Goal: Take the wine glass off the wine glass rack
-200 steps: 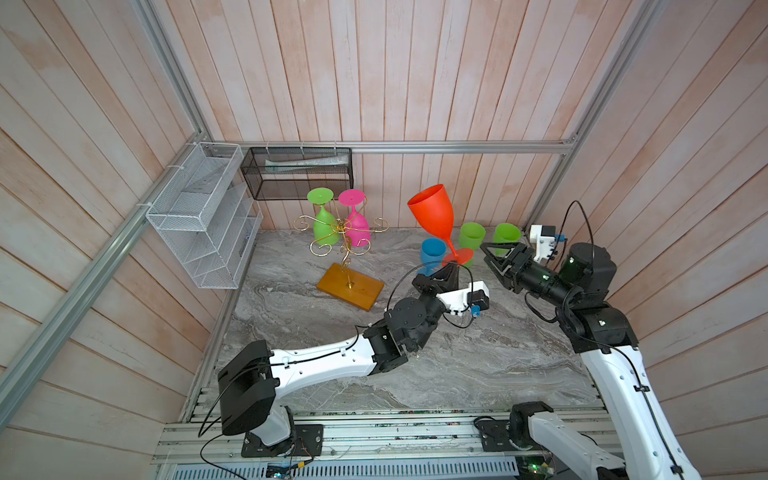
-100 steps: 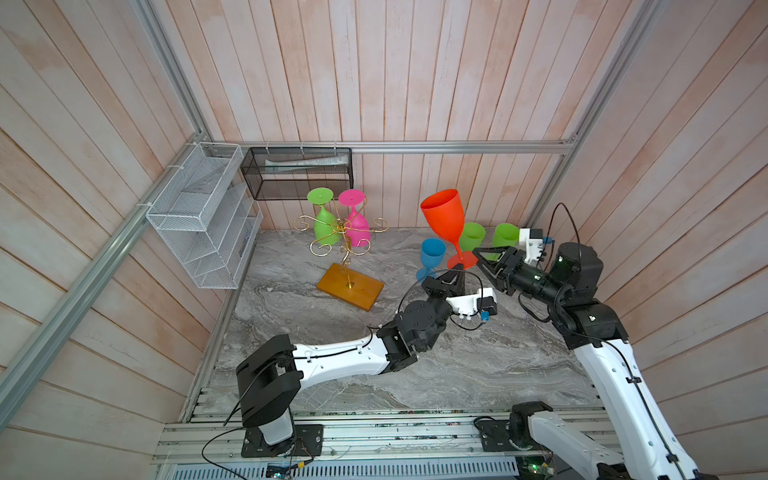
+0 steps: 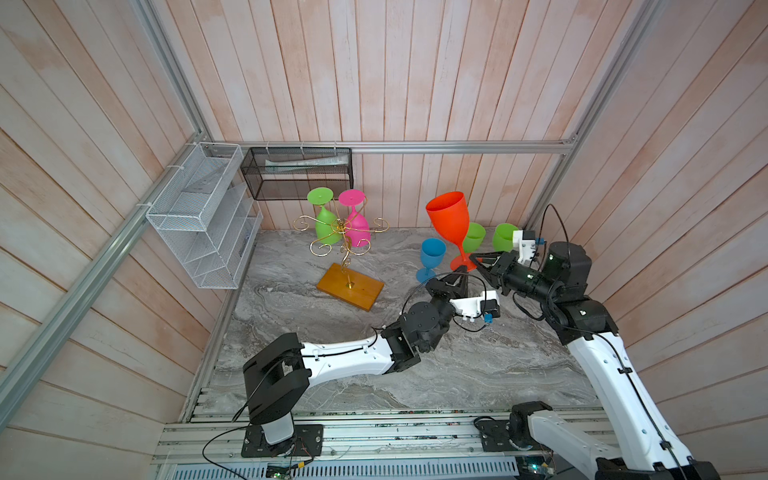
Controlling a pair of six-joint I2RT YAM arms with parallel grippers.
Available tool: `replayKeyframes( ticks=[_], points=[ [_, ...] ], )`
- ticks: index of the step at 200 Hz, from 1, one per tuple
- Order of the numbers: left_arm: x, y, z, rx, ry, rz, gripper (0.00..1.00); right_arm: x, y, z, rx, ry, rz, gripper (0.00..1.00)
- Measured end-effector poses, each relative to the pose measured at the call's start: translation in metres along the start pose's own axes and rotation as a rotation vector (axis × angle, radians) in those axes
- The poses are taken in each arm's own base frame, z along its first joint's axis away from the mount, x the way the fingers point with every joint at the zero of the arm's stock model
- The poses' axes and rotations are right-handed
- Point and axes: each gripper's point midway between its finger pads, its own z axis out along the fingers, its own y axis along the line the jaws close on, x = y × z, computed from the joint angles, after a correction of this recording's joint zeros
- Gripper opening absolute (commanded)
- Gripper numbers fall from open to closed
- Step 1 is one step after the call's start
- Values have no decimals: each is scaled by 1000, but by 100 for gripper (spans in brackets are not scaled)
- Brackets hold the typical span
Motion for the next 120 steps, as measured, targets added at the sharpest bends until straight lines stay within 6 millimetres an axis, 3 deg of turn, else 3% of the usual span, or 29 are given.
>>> replayKeyframes(
  ticks=[14, 34, 60, 96, 120],
  points=[
    [1, -3, 0, 4, 2, 7, 0, -1, 1, 0, -4, -3, 11, 0],
    [1, -4, 1, 4, 1, 7, 0, -1, 1, -1, 0, -10, 21, 0],
    [0, -3, 1, -1, -5, 1, 10, -2, 3, -4, -4, -22, 16, 0],
    [-1, 4, 1, -19, -11, -30, 40, -4, 5, -7, -9, -51, -24, 0],
    [-3, 13, -3, -23, -19, -56, 69, -6, 3, -9, -14, -82, -39, 0]
  ],
)
